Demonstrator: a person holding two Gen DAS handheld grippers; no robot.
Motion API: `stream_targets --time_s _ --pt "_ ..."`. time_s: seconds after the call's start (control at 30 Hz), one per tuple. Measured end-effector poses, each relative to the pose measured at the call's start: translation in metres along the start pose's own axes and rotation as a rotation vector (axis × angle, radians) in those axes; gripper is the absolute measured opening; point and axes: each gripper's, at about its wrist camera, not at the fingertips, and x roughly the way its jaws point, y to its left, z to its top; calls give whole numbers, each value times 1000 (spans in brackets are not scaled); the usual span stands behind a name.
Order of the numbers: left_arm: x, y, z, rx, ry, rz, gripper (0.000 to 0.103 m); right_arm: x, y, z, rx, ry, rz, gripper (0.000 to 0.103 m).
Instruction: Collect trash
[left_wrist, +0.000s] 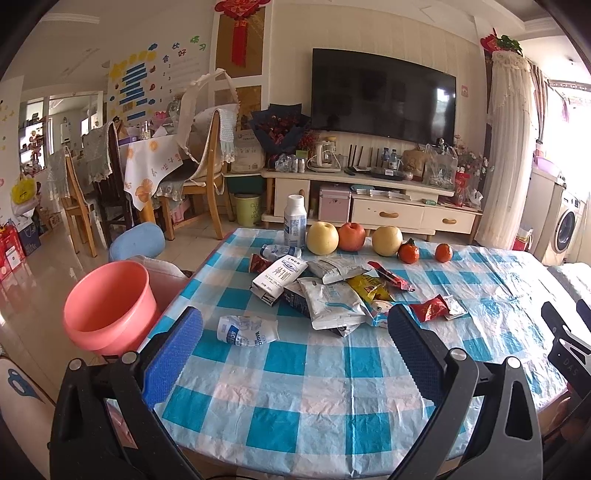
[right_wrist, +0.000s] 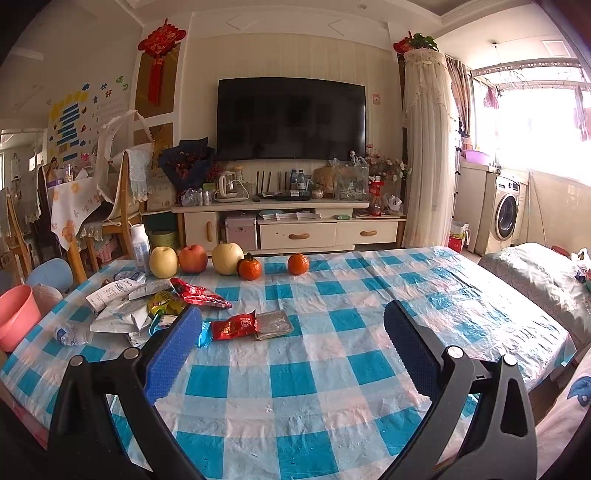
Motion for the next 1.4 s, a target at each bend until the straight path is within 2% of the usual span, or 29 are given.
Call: stream_targets --time_s 0.43,0.73,0.97,1.4 --pt "0 0 0 2 -7 1 99 6 0 -3 -12 11 12 100" --pt "7 -3 -5 3 -57 -8 99 13 5 -7 -49 8 -4 100" --pt "31 -3 -20 16 -12 -1 99 13 12 -7 -83 -27 -9 100" --pt "53 -3 -39 25 11 -31 99 29 19 -13 -98 11 11 99"
